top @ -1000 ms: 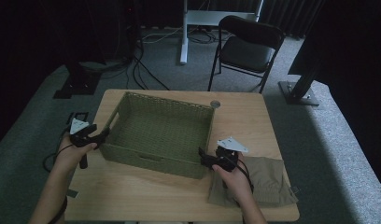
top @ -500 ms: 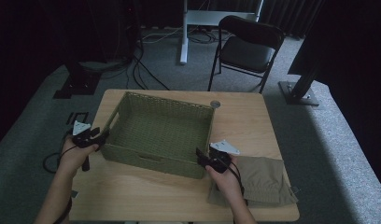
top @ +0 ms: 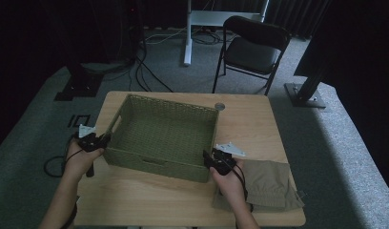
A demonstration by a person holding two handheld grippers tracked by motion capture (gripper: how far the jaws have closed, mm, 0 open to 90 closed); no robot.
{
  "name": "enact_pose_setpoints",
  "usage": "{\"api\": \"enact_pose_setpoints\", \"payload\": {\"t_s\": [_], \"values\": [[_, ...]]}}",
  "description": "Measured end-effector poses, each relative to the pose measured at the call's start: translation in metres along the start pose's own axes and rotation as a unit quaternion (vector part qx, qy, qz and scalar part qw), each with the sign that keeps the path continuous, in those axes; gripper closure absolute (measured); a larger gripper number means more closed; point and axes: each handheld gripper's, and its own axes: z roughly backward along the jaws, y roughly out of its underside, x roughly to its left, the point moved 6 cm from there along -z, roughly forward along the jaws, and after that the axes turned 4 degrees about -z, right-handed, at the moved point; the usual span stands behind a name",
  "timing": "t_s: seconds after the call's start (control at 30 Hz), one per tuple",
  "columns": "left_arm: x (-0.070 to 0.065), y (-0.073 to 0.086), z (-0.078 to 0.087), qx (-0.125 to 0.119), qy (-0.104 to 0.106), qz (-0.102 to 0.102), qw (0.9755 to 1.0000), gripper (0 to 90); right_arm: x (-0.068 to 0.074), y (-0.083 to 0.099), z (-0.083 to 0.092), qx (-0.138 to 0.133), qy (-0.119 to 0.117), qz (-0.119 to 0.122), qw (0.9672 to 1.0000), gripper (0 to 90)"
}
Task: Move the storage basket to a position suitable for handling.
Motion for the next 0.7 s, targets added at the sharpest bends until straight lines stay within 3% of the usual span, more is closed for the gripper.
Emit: {"api": "enact_pose_setpoints", "payload": {"t_s": [0.27, 0.7], "values": [[-0.002, 0.005, 0.006, -0.006, -0.002, 0.011, 0.9999, 83.8, -0.001, -0.004, -0.003, 0.005, 0.016, 0.018, 0.9997, 61.1], [-0.004, 0.013, 0.018, -0.008, -0.015, 0.026, 0.9995, 83.3, -0.004, -0.014, -0.013, 0.019, 0.016, 0.058, 0.998, 64.5]]}}
